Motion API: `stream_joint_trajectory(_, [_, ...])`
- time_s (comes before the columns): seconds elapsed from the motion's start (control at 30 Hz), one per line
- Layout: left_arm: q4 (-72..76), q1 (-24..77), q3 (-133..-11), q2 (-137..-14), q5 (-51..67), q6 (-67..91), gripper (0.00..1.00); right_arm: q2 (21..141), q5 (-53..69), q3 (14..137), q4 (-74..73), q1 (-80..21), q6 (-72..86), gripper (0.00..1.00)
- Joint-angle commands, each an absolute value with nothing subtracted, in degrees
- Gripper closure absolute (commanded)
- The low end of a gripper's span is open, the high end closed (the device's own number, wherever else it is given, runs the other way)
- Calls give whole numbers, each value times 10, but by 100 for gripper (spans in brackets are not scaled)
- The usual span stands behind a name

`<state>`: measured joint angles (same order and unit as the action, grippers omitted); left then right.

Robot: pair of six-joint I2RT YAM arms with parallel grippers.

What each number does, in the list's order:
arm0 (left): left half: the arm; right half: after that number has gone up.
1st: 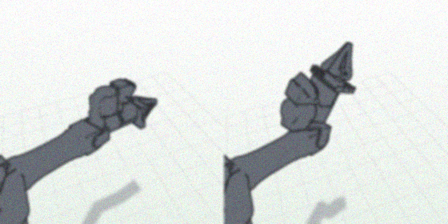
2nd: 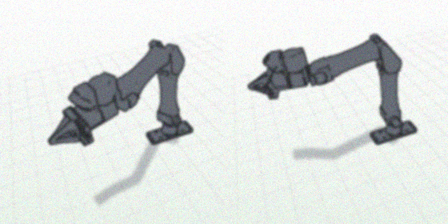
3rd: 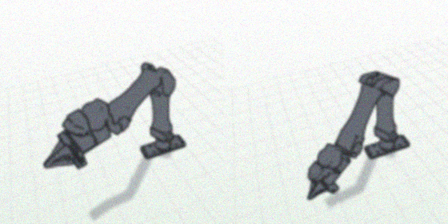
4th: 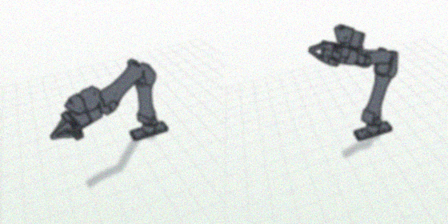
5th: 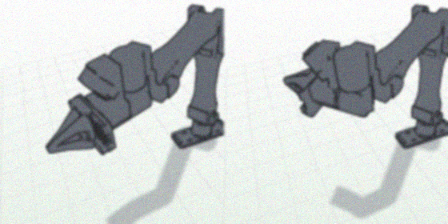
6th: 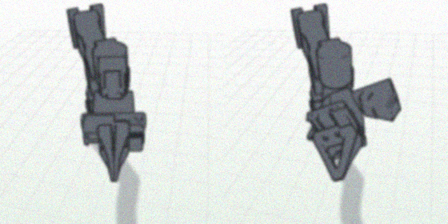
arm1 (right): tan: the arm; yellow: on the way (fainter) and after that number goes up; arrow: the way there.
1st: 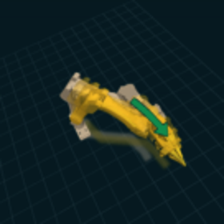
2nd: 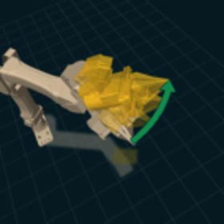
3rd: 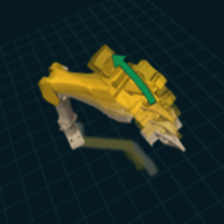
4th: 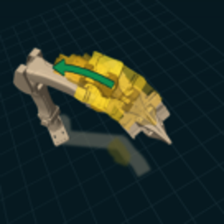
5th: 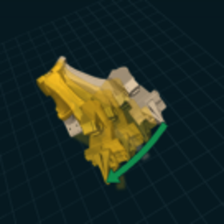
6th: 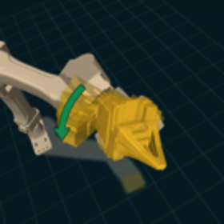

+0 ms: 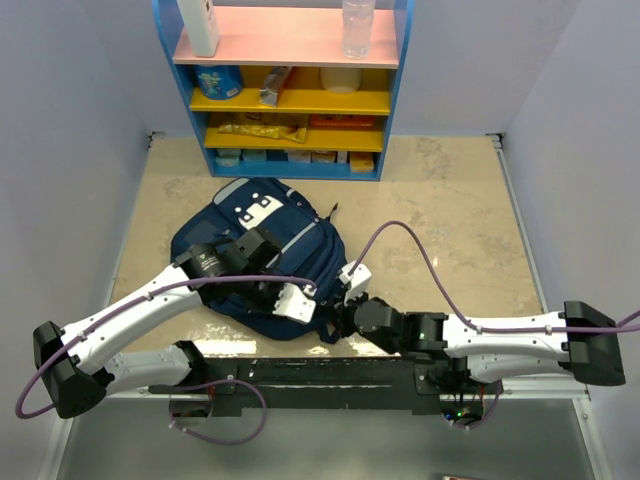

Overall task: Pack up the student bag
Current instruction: Zip the student bag at the center of the board.

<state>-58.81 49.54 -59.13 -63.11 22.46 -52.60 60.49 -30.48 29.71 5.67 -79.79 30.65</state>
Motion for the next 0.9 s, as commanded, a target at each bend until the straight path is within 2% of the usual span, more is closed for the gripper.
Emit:
stream_joint_trajectory(0.0, [-619,494,-599,-616,249,-576,99,608,-341,328,-45,-737,346,100])
stream_joint_trajectory(0.3, [-688,497,-591,-617,271,-646,100,597,-337,366,-92,-630,309,100])
stream_joint_trajectory(0.63, [-730,509,-597,-591,260,-742,100,601,-442,424,-120,-486,306,100])
stream_joint_trajectory(0.77, [-723,509,-584,-582,239,-741,99,548,-385,418,-121,-483,280,100])
stream_joint_trajectory(0.87, [-676,508,-553,-565,201,-721,98,528,-277,390,-131,-501,299,100])
